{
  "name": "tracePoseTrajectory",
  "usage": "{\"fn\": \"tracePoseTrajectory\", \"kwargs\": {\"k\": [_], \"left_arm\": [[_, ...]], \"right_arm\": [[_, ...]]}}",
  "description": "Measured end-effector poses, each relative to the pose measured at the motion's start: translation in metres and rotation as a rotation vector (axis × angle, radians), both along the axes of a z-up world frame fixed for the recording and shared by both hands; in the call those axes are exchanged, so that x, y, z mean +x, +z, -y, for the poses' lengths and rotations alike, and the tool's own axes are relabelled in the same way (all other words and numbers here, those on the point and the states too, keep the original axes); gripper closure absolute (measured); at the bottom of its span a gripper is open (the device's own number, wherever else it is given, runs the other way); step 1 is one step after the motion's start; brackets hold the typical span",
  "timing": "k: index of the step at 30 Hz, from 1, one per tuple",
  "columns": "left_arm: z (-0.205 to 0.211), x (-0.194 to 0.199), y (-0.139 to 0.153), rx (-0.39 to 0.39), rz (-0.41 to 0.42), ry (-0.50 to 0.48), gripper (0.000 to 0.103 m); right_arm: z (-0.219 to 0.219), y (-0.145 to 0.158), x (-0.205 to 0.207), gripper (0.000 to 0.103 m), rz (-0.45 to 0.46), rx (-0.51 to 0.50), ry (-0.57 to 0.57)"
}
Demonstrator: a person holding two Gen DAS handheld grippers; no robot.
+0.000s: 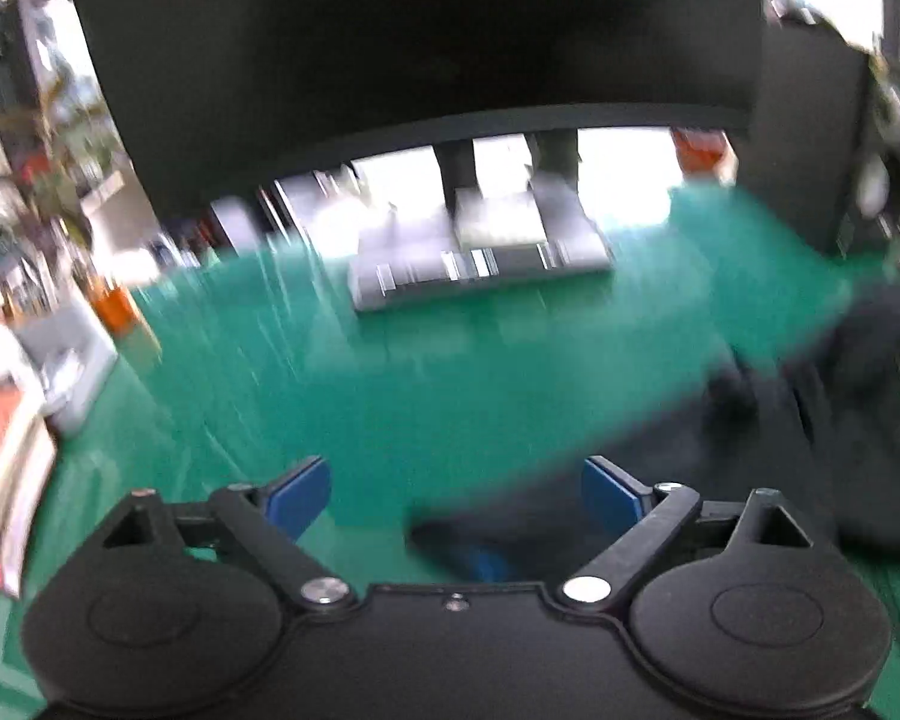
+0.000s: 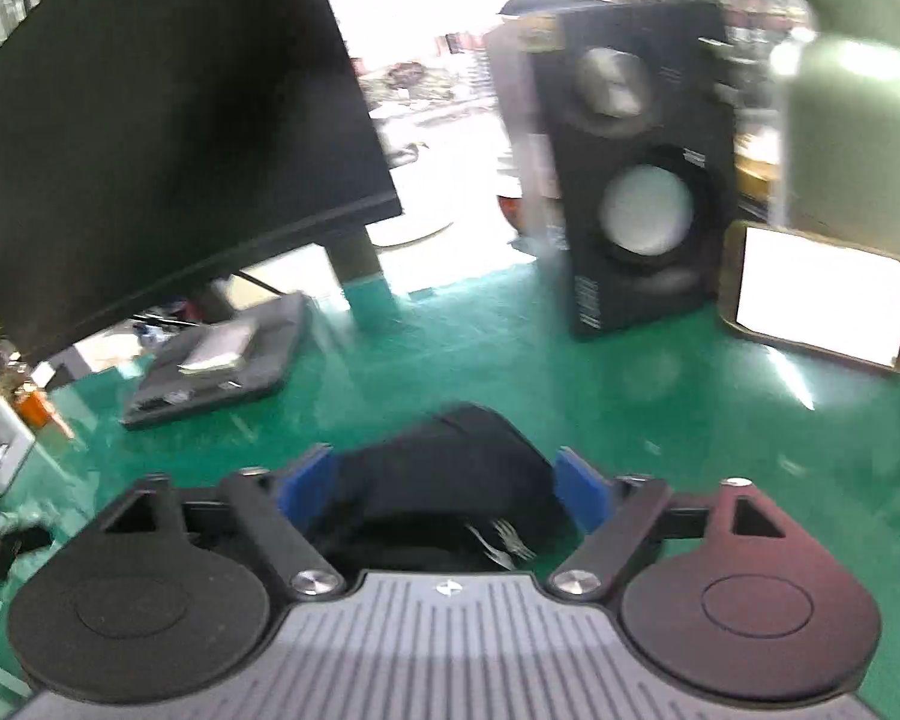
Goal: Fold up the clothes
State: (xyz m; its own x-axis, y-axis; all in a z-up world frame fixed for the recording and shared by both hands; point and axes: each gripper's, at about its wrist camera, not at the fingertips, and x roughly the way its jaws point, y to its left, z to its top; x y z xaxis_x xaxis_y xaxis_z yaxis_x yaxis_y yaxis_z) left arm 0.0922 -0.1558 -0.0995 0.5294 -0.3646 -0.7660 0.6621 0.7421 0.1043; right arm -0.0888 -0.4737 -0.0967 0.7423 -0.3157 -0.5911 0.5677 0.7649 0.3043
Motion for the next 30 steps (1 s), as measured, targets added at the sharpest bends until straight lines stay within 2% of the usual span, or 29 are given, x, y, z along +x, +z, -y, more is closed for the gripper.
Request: {"fn": "tracePoseTrajectory", "kwargs": {"k": [4, 7, 10, 13, 15, 16, 17, 18, 19, 20, 23, 25, 28, 30], "left_arm": [[-0.015, -0.031, -0.018, -0.016, -0.168, -0.016, 0.013], [-0.015, -0.047, -0.026, -0.036, -0.234, -0.041, 0.013], [-0.006, -0.054, -0.034, -0.051, -0.293, -0.066, 0.012], [0.011, -0.062, -0.041, -0.058, -0.323, -0.119, 0.011], [0.029, -0.073, -0.042, -0.027, -0.279, -0.19, 0.012], [0.036, -0.078, -0.042, -0.015, -0.26, -0.207, 0.016], [0.042, -0.081, -0.041, -0.009, -0.244, -0.217, 0.023], [0.048, -0.084, -0.039, -0.012, -0.222, -0.229, 0.049], [0.052, -0.084, -0.037, -0.014, -0.205, -0.238, 0.09], [0.055, -0.082, -0.035, -0.012, -0.203, -0.239, 0.094], [0.055, -0.072, -0.024, -0.069, -0.219, -0.207, 0.095], [0.041, -0.059, 0.001, -0.163, -0.204, -0.171, 0.095], [0.021, -0.047, 0.025, -0.259, -0.202, -0.148, 0.095], [0.004, -0.037, 0.04, -0.317, -0.204, -0.124, 0.095]], "right_arm": [[0.001, -0.018, -0.042, 0.018, -0.057, 0.052, 0.04], [-0.01, -0.032, -0.067, 0.018, -0.085, 0.099, 0.103], [-0.035, -0.032, -0.074, 0.01, -0.086, 0.114, 0.192], [-0.066, -0.034, -0.068, 0.009, -0.113, -0.006, 0.288], [-0.077, -0.036, -0.061, 0.012, -0.121, -0.05, 0.311], [-0.081, -0.038, -0.056, 0.027, -0.132, -0.057, 0.32], [-0.083, -0.039, -0.051, 0.056, -0.149, -0.061, 0.325], [-0.085, -0.04, -0.045, 0.068, -0.162, -0.068, 0.326], [-0.086, -0.04, -0.039, 0.074, -0.174, -0.076, 0.325], [-0.085, -0.039, -0.037, 0.079, -0.167, -0.058, 0.326], [-0.074, -0.031, -0.039, 0.081, -0.101, 0.05, 0.321], [-0.057, -0.021, -0.047, 0.081, -0.015, 0.166, 0.29], [-0.022, -0.01, -0.066, 0.081, 0.152, 0.379, 0.205], [-0.004, -0.008, -0.08, 0.081, 0.239, 0.479, 0.146]]}}
